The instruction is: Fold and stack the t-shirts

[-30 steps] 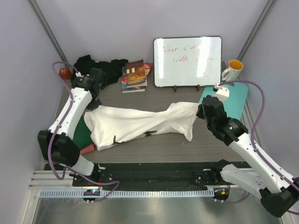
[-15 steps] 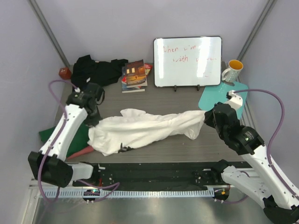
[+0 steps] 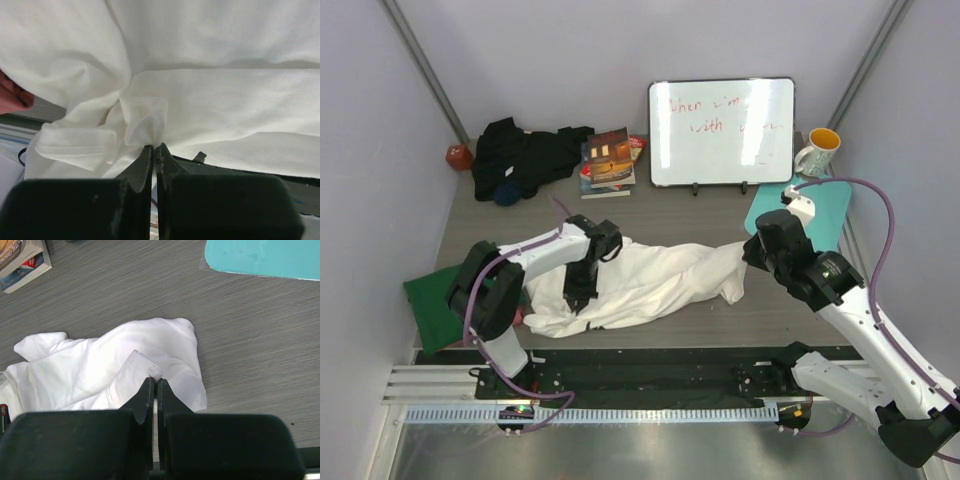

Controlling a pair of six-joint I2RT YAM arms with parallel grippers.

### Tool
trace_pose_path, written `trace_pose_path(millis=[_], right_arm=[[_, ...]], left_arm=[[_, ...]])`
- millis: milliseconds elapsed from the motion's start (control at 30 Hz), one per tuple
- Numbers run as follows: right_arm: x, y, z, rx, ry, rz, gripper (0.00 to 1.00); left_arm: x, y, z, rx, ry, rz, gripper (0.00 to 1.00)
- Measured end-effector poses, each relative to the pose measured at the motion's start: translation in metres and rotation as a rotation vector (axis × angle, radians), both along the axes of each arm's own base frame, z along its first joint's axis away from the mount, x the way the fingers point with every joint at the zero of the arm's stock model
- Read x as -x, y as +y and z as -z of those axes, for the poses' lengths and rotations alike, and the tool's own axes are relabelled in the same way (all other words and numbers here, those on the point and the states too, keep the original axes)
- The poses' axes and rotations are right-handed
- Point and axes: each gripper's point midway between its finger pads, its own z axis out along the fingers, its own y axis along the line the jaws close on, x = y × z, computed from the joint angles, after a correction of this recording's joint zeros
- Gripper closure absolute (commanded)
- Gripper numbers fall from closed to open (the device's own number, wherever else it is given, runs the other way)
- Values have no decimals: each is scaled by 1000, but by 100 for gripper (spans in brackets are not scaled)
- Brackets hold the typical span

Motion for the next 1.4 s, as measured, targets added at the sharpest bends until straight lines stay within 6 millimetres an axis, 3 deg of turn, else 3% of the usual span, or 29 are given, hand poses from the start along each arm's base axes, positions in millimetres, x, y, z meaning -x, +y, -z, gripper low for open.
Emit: trace_pose_path(millis=[100, 300, 400, 500, 633, 733, 833, 1067, 1400], right_arm=[[0, 0, 0, 0, 1, -3, 99], [-4, 6, 0, -9, -4, -21, 99], [-6, 9, 3, -5, 6, -33, 99], [-7, 11, 7, -4, 10, -41, 99], [-7, 12, 11, -5, 13, -47, 99], [-7, 14, 14, -9, 17, -54, 99], [-8, 16, 13, -16, 13, -60, 99], [-7, 16, 13, -17, 9, -64, 99], [-8, 16, 14, -10, 6, -70, 99]], left_arm=[[13, -2, 7, -13, 11, 1, 100], [43, -10, 13, -29, 30, 24, 60], [47, -12, 1, -36, 2, 35, 43], [37, -16, -25, -19, -76, 31, 38], [3, -29, -65, 47, -261, 22, 39], [-12, -26, -75, 33, -327, 14, 40], [-18, -12, -66, -35, -307, -1, 42], [-15, 19, -22, -183, -156, -7, 43], [-14, 13, 2, -167, -110, 18, 46]])
